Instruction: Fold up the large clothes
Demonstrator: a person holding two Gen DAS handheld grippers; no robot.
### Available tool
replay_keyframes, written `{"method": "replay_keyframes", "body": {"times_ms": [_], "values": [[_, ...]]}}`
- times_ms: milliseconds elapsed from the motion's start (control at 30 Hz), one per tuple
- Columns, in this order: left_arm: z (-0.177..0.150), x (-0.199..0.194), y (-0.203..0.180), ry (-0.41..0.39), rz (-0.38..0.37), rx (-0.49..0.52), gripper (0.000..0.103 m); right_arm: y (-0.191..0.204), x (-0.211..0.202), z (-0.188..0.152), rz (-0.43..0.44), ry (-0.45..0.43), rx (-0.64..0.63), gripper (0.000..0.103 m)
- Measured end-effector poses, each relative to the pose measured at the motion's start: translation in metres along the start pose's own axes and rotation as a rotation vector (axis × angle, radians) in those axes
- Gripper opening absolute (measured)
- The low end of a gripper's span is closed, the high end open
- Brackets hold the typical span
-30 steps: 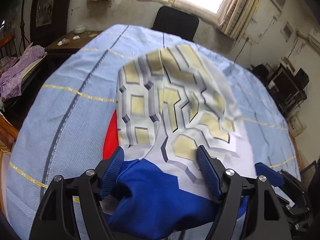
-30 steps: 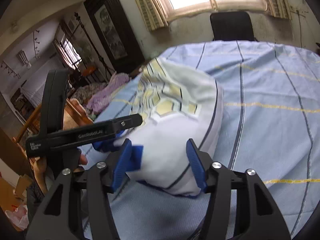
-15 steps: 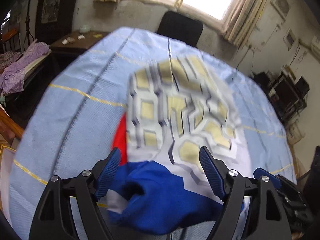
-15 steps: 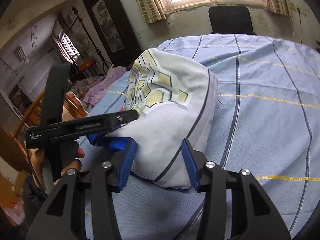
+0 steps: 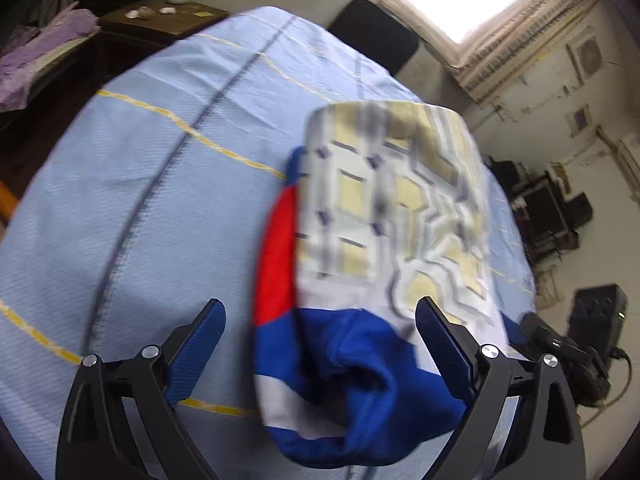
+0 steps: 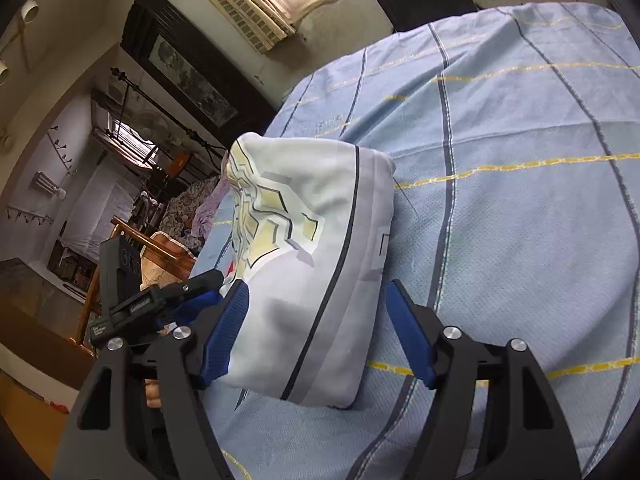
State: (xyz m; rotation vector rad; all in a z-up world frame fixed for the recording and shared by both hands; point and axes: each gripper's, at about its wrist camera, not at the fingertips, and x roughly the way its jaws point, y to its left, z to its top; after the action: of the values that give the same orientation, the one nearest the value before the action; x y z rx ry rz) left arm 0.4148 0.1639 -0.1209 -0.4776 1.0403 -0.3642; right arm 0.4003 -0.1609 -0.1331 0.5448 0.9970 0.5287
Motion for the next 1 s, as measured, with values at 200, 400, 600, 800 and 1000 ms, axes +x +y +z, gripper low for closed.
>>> {"method": "replay_keyframes", "body": {"times_ms": [200,400,600,800,1000], "values": [[-0.008,0.023,-0.021,0.051,-0.1,0.048,0.097,-0.011,0.022,0.002,0.055,0.051,0.058,0.072],[-0.01,0.029,-0.025,0.029,-0.149,0.027,0.097,-0.016,0.037,0.007,0.102,0.075,0.097,0.078],[-0.016,0.037,-0.037,0.012,-0.176,0.018,0.097,-0.019,0.052,0.006,0.14,0.09,0.111,0.083],[-0.021,0.043,-0.042,0.023,-0.256,0.001,0.079,-0.021,0.054,0.003,0.173,0.075,0.121,0.082],[-0.022,0.042,-0.052,0.001,-0.257,0.031,0.07,-0.02,0.047,-0.001,0.175,0.055,0.108,0.07]]}}
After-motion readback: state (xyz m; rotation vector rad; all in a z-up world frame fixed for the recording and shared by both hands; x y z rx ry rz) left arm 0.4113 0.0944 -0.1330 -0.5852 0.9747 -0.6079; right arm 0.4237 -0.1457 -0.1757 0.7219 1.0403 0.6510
